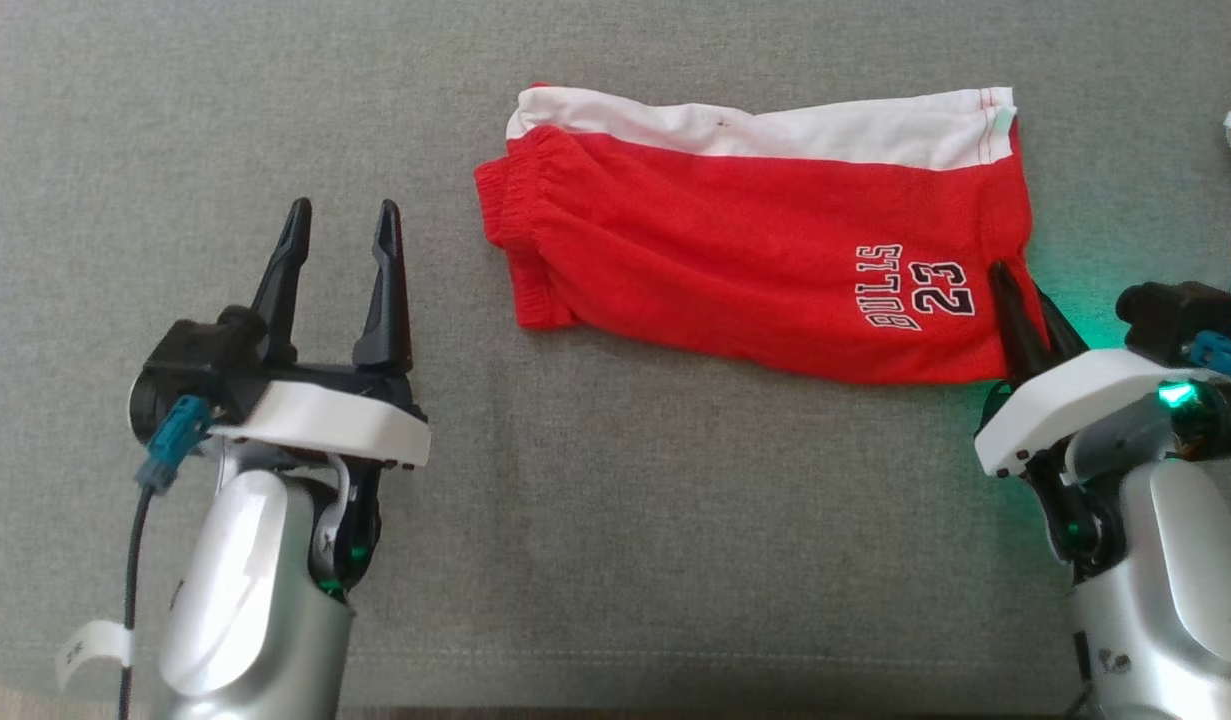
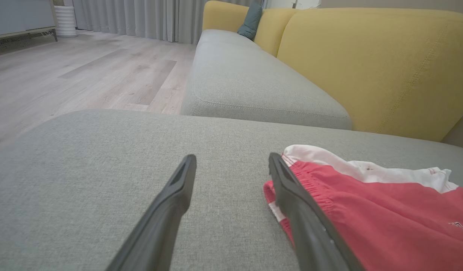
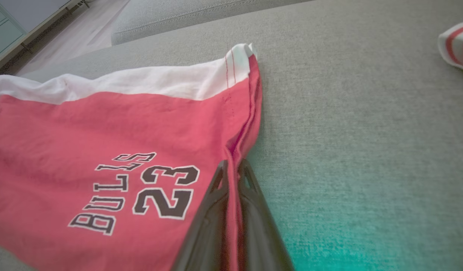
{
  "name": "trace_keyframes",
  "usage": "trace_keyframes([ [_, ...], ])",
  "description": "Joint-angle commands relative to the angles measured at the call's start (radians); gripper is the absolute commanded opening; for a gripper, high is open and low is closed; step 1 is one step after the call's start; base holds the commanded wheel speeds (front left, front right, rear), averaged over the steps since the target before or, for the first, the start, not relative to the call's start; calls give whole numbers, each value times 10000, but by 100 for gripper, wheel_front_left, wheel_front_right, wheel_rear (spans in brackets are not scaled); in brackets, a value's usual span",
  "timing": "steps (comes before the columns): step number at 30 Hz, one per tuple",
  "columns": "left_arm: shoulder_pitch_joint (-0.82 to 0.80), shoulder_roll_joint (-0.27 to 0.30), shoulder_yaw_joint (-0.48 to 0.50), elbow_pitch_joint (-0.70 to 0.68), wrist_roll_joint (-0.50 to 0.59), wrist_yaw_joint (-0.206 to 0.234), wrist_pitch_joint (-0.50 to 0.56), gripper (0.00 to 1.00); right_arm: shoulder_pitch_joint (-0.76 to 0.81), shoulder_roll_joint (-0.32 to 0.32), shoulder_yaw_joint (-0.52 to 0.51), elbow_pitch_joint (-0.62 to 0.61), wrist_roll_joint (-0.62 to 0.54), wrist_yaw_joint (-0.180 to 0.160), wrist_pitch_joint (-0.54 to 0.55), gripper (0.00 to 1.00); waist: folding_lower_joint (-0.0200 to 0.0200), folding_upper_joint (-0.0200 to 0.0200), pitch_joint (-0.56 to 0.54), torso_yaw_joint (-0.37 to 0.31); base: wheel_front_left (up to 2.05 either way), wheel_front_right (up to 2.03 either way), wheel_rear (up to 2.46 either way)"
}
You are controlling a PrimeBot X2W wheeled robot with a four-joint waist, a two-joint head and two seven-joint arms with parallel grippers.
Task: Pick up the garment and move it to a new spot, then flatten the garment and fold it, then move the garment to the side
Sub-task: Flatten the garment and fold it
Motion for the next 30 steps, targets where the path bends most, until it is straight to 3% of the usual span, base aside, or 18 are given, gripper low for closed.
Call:
trace_keyframes([
  [1,-4,169,266,-282,100,-62,-53,100,20,71,84,-375,-65,-9,-21,0,0,0,-53,-5,0,0,0],
  [7,73,169,140,-227,92,-61,-53,100,-4,129,-71,-284,-30,-9,44,0,0,0,-240,-17,0,0,0],
  [12,163,168,16,-93,1,-12,-53,100,-351,219,391,-668,45,-9,168,0,0,0,-520,17,0,0,0],
  [20,251,168,-217,-86,-239,190,-53,100,-1625,397,2056,-1113,339,-9,601,0,0,0,-906,332,0,0,0],
  [30,293,168,-371,-162,-561,449,-53,100,-3099,480,4471,365,1787,-9,363,0,0,0,-910,1183,0,0,0],
])
